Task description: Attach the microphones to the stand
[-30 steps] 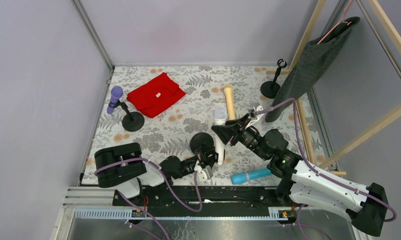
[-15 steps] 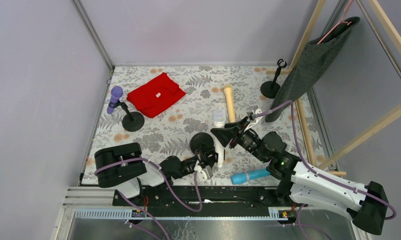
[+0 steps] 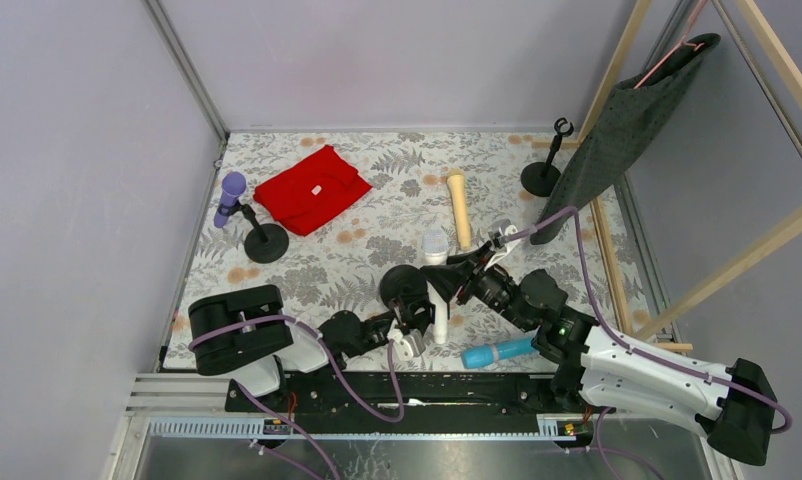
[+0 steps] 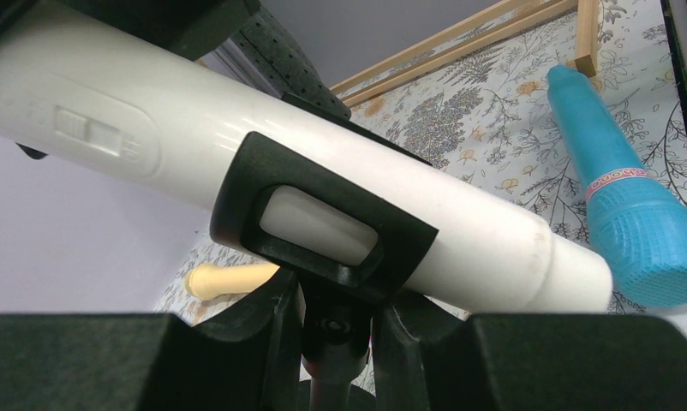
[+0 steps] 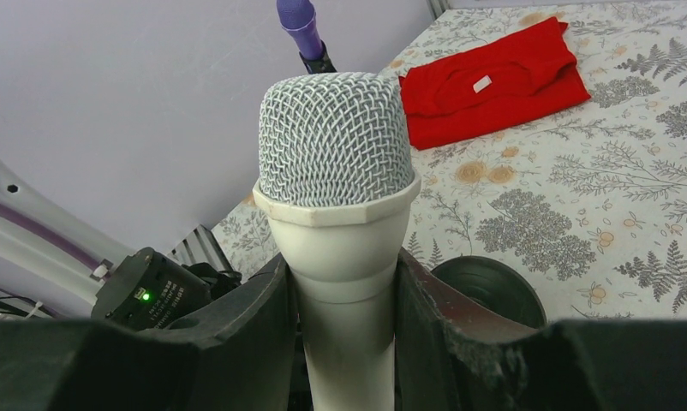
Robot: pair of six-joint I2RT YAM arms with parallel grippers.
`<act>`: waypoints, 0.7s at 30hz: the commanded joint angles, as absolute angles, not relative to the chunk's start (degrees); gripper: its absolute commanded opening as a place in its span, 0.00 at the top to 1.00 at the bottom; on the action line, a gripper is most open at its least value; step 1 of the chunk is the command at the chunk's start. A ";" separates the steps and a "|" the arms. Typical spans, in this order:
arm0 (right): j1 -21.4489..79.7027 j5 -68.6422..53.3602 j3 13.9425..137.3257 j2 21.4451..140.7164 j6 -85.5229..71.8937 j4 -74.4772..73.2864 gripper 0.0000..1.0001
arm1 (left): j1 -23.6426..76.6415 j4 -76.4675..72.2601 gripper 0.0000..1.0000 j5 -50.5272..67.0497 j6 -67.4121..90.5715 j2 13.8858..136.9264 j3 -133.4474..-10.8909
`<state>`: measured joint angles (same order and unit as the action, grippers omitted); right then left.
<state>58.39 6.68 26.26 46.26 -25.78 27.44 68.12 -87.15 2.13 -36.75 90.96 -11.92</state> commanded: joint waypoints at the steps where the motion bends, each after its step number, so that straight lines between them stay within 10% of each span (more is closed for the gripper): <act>1: 62.34 -0.60 21.09 49.66 -30.41 5.89 1.00 | 64.13 -91.58 1.00 -8.70 -32.43 91.58 -12.57; 21: 63.63 1.46 19.67 48.96 -31.57 6.22 1.00 | 63.55 -91.63 1.00 -10.29 -30.06 91.76 -12.23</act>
<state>60.01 8.73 24.95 46.26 -26.72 26.94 67.51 -87.29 2.09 -35.33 90.85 -11.92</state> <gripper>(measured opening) 0.463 0.321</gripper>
